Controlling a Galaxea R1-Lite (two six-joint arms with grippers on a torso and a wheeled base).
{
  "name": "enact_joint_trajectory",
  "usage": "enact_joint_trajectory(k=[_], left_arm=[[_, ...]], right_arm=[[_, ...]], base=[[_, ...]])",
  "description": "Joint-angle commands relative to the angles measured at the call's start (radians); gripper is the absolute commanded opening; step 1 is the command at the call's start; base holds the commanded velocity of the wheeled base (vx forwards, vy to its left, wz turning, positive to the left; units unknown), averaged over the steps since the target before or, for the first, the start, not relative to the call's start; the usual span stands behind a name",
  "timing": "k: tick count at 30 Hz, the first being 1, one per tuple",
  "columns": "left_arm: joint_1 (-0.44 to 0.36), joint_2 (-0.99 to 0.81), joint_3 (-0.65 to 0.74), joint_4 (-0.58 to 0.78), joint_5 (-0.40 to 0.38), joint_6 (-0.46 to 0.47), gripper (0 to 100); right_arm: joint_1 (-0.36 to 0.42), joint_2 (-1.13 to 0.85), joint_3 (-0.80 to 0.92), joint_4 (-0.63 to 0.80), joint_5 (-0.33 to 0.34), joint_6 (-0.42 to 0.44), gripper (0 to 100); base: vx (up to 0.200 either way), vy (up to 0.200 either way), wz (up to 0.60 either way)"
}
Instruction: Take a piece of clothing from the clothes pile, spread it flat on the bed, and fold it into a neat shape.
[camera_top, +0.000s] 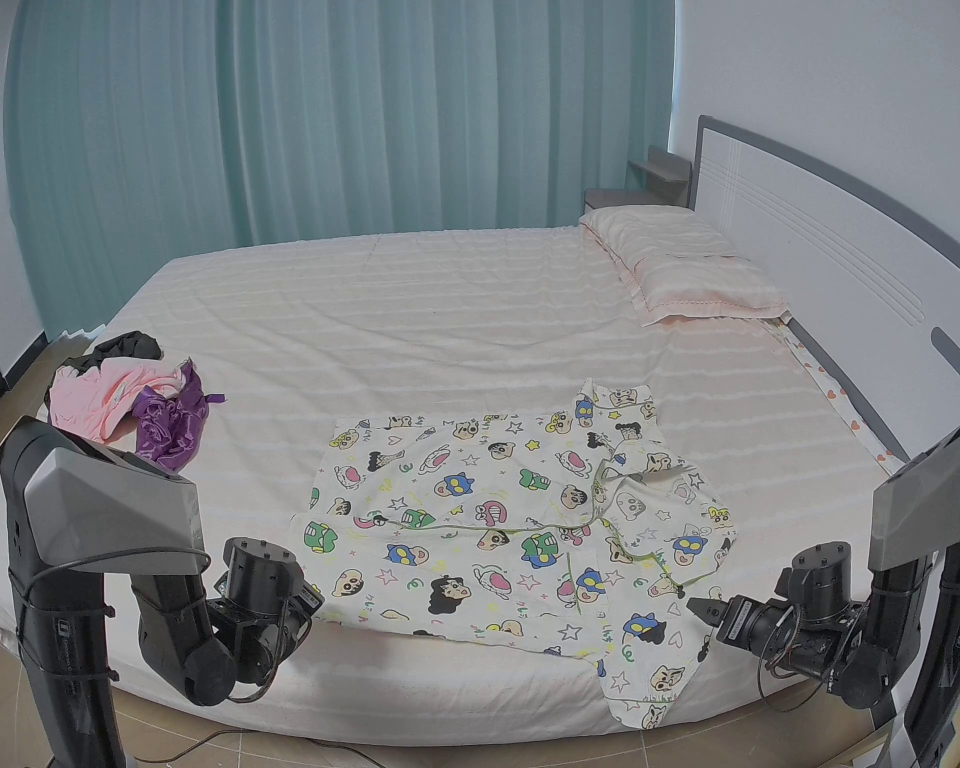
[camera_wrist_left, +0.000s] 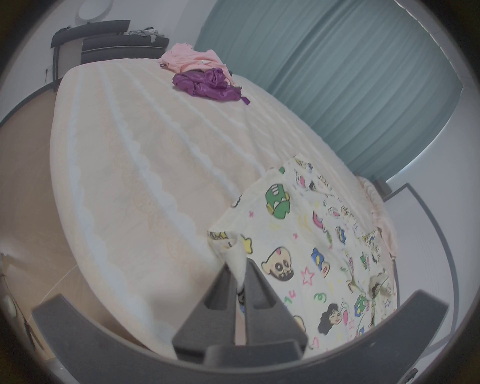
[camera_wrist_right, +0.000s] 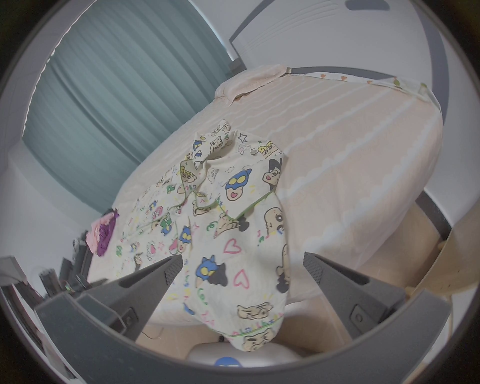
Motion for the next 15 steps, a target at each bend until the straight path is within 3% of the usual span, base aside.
enact_joint_trajectory(k=[1, 4, 15], left_arm=[[0.023, -0.008, 0.025, -0.052, 0.008, 0.007, 0], [0.04, -0.008, 0.025, -0.078, 0.008, 0.015, 0], [0.045, 0.003, 0.011, -0.09, 0.005, 0.033, 0]], right_arm=[[-0.073, 0.094, -0.052, 0.007, 0.105, -0.116, 100], [-0.097, 0.121, -0.086, 0.004, 0.192, -0.169, 100], [-0.101, 0.189, -0.214, 0.064, 0.243, -0.218, 100]], base=[[0.0, 0.0, 0.0], [0.0, 0.0, 0.0], [0.0, 0.0, 0.0]])
